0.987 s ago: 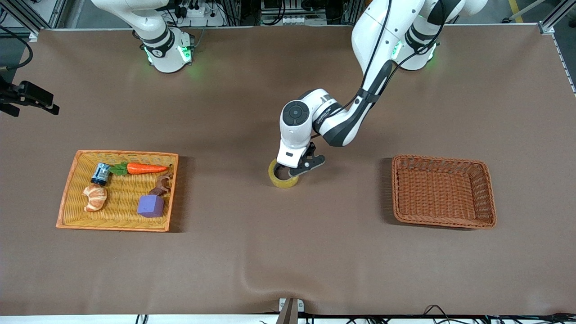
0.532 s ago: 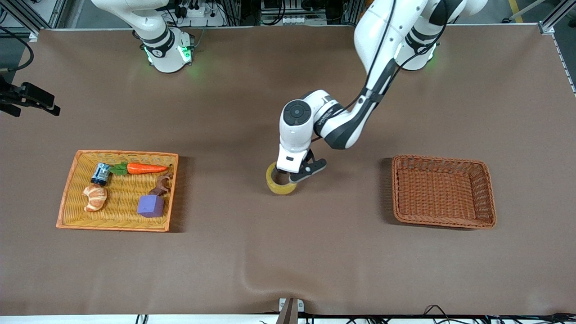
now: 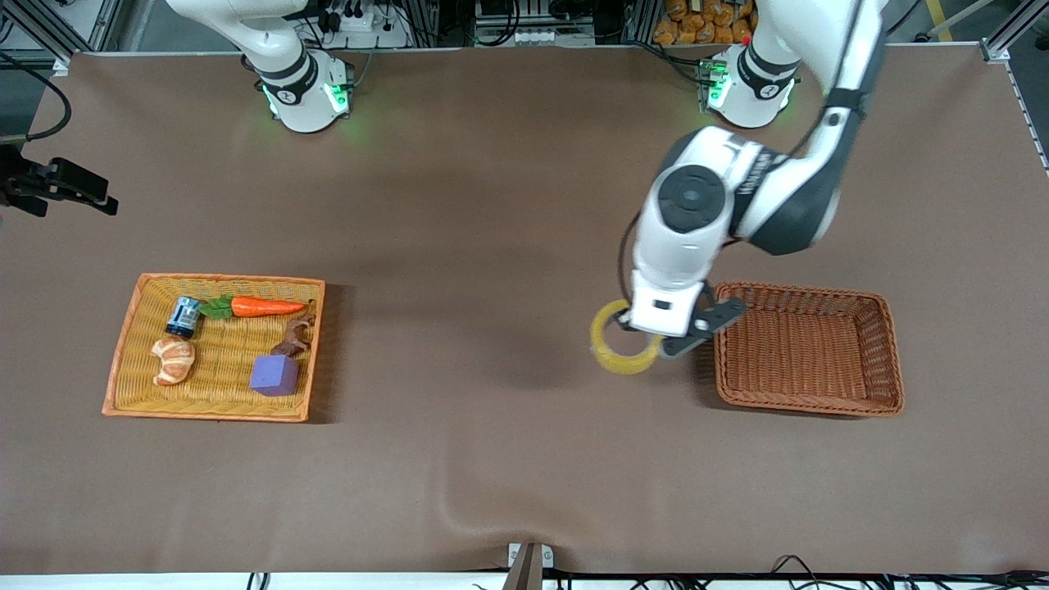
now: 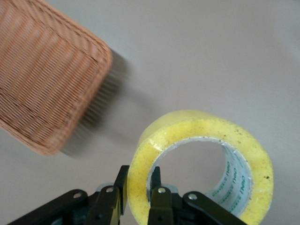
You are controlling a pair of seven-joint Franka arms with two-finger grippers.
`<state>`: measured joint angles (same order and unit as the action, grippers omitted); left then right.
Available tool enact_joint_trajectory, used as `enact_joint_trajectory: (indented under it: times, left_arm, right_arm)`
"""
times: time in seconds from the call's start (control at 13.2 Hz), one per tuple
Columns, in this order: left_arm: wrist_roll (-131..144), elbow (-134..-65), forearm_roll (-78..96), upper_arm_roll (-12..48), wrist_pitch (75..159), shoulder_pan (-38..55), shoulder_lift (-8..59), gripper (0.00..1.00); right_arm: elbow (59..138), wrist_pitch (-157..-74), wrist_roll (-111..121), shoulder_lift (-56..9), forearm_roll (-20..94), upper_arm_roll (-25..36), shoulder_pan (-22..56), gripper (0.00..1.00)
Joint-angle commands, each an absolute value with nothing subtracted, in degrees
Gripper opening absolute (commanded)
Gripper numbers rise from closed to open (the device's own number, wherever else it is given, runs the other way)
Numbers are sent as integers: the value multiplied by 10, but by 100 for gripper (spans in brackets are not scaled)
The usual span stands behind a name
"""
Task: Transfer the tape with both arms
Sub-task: 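Lift the tape with the left gripper and carry it into the brown basket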
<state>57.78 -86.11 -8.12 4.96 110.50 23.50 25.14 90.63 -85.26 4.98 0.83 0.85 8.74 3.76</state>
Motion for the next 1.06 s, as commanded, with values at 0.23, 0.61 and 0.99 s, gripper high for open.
enact_joint_trajectory:
  times: [0.23, 0.61, 0.99]
  left_arm:
    - [333, -966, -86, 62, 1112, 85, 189, 0]
    - [287, -1070, -94, 61, 1262, 24, 202, 0]
    - [210, -1088, -94, 61, 1301, -26, 236, 0]
  right_arm:
    - [904, -855, 42, 9, 2, 82, 34, 100]
    - [901, -858, 43, 9, 1, 82, 35, 100]
    - [902, -860, 48, 7, 2, 83, 26, 100]
